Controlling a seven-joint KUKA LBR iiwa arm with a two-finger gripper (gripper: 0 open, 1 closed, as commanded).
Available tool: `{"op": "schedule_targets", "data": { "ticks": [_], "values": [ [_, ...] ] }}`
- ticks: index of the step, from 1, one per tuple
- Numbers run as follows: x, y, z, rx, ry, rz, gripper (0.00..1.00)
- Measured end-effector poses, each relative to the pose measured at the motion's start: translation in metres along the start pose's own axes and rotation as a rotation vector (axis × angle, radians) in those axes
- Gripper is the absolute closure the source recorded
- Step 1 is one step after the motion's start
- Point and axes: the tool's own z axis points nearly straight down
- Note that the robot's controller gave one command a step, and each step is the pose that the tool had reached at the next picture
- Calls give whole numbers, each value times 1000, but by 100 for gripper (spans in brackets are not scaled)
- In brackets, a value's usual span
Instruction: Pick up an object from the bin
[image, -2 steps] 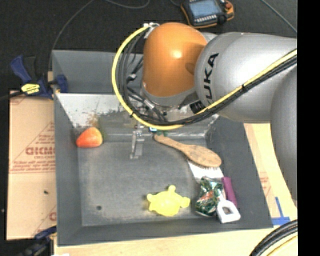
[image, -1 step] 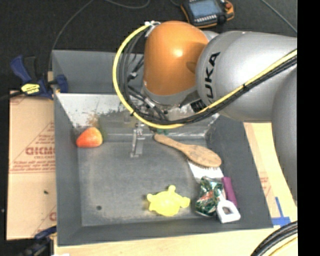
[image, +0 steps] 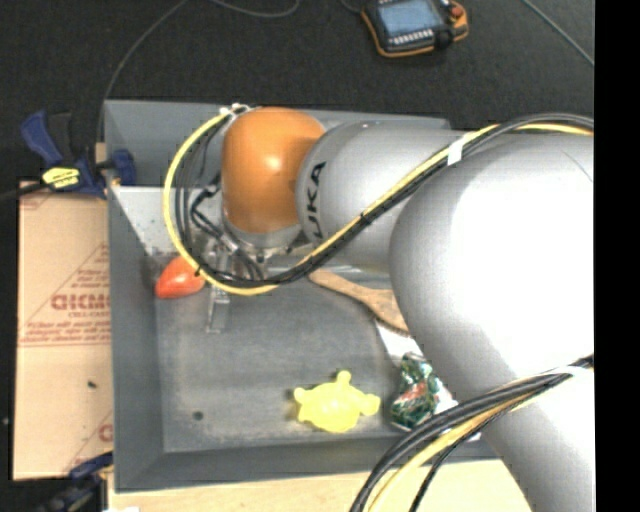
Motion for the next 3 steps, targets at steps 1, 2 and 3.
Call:
{"op": "schedule_targets", "data": {
  "ticks": [1,2,3],
  "values": [
    [-5,57,-59,-4,-12,-36,0],
    [-6,51,7,1,2,239,0],
    [5,38,36,-10,-15,357,0]
  ]
}}
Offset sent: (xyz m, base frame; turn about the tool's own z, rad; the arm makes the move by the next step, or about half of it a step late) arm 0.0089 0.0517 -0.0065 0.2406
